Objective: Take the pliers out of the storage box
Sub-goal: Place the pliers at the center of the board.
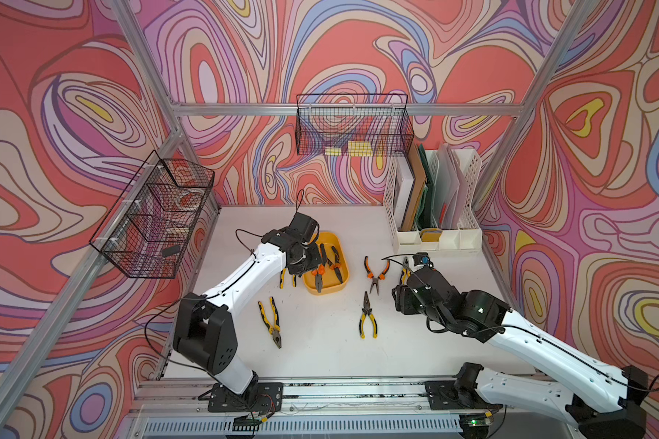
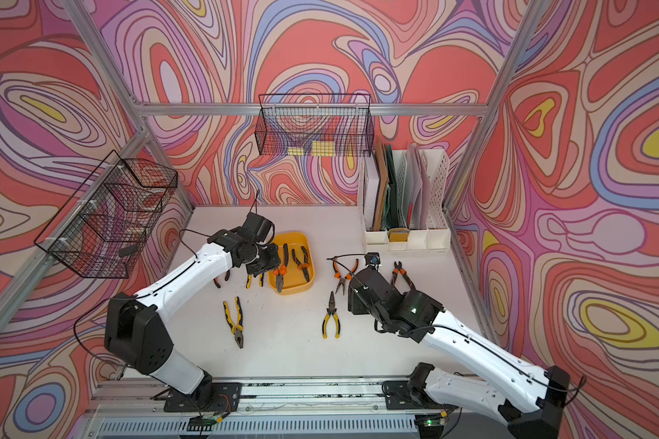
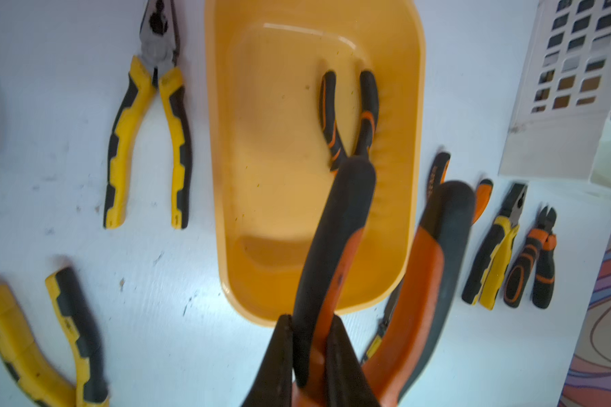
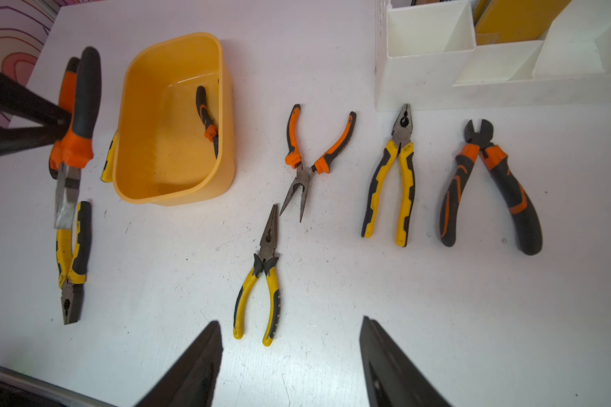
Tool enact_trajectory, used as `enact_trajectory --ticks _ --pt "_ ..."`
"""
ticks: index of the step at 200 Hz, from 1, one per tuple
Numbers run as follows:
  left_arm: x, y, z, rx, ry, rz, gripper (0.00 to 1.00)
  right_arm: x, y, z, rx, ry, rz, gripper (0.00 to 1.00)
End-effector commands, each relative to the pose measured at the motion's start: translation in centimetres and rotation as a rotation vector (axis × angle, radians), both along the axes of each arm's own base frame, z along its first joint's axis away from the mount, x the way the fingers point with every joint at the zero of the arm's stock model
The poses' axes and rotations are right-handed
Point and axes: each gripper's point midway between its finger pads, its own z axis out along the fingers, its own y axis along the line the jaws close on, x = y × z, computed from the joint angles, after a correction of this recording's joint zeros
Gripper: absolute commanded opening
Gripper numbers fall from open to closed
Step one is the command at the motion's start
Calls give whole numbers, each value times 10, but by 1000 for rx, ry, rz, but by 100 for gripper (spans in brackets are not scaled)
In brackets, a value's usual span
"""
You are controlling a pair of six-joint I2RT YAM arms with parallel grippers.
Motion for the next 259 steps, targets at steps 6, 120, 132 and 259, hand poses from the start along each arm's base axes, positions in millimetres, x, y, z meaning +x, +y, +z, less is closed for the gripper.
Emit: enact_trajectory --ticks 6,120,132,259 --pt "-48 7 -8 -24 60 -65 0 3 -1 -7 -3 4 -23 66" --pt "-120 20 -102 -101 210 21 0 27 61 -32 -15 124 94 70" --pt "-118 17 -107 -104 217 23 0 34 71 -32 -24 129 111 71" --pt "-117 35 -121 -19 216 98 45 150 185 -72 -4 349 255 75"
